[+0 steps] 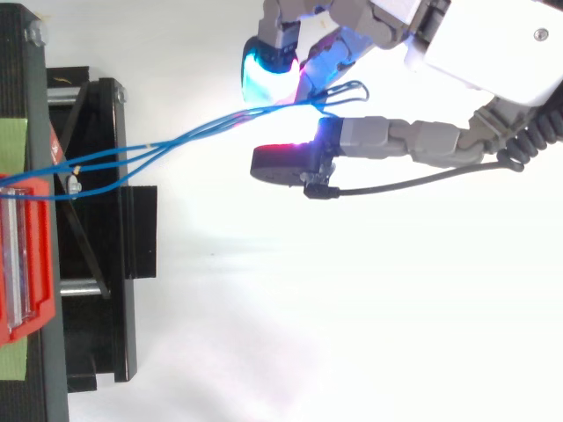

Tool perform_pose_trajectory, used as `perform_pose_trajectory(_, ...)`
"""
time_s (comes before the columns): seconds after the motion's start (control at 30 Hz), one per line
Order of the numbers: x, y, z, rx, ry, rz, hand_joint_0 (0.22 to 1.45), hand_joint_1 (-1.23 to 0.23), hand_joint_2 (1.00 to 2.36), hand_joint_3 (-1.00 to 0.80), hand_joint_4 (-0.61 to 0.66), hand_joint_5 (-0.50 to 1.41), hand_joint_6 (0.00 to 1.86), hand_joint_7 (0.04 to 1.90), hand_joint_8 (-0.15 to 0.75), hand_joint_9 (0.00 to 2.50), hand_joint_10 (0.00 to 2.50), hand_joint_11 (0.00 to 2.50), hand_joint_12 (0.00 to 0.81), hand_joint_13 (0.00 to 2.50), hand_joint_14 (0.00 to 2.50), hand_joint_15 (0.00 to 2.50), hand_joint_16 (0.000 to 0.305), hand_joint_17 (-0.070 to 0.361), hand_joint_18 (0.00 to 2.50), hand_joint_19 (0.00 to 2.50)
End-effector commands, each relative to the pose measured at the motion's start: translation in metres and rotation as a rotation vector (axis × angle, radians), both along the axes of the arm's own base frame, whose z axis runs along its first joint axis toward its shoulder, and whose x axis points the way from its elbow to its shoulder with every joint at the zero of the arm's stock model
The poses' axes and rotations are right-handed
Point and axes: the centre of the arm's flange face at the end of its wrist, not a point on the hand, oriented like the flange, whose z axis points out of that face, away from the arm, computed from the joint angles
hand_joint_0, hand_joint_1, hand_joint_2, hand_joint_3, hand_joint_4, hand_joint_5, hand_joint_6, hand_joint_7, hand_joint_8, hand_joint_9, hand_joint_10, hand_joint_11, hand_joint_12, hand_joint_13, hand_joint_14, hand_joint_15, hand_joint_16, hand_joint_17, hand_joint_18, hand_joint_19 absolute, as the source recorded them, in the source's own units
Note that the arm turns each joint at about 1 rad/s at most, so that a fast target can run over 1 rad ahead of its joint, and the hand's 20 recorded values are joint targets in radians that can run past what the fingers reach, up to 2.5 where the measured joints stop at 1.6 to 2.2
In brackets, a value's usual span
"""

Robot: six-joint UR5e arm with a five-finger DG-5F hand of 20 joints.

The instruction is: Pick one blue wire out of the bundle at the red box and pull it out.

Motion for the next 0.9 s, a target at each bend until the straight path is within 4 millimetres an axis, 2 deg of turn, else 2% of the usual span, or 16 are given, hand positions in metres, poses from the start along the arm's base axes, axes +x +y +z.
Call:
perform_pose_trajectory(0.0,0.001,0.004,0.0,0.092,-0.041,0.009,0.61,-0.78,1.02,-0.22,0.27,-0.16,0.79,1.0,0.352,1.02,0.02,0.58,0.44,0.94,0.02,0.44,0.059,0.133,0.8,0.58)
perform_pose_trajectory(0.23,0.002,0.011,0.0,0.218,-0.09,0.031,0.57,-0.76,1.02,-0.3,0.26,-0.16,0.78,1.01,0.357,1.0,0.02,0.58,0.447,0.94,0.02,0.44,0.06,0.135,0.8,0.58)
perform_pose_trajectory(0.5,0.002,0.012,-0.001,0.231,-0.08,0.05,0.56,-0.66,1.01,-0.3,0.24,-0.14,0.74,1.05,0.364,1.04,0.02,0.58,0.453,0.94,0.01,0.44,0.061,0.137,0.81,0.59)
perform_pose_trajectory(0.7,0.002,0.016,-0.002,0.26,-0.083,0.07,0.59,-0.69,1.02,-0.25,0.24,-0.14,0.75,1.07,0.361,1.04,0.02,0.57,0.448,0.95,0.02,0.44,0.06,0.134,0.8,0.59)
perform_pose_trajectory(0.87,0.003,0.018,-0.002,0.271,-0.084,0.084,0.56,-0.68,1.01,-0.31,0.24,-0.14,0.75,1.06,0.362,1.04,0.02,0.57,0.453,0.95,0.02,0.44,0.061,0.136,0.81,0.59)
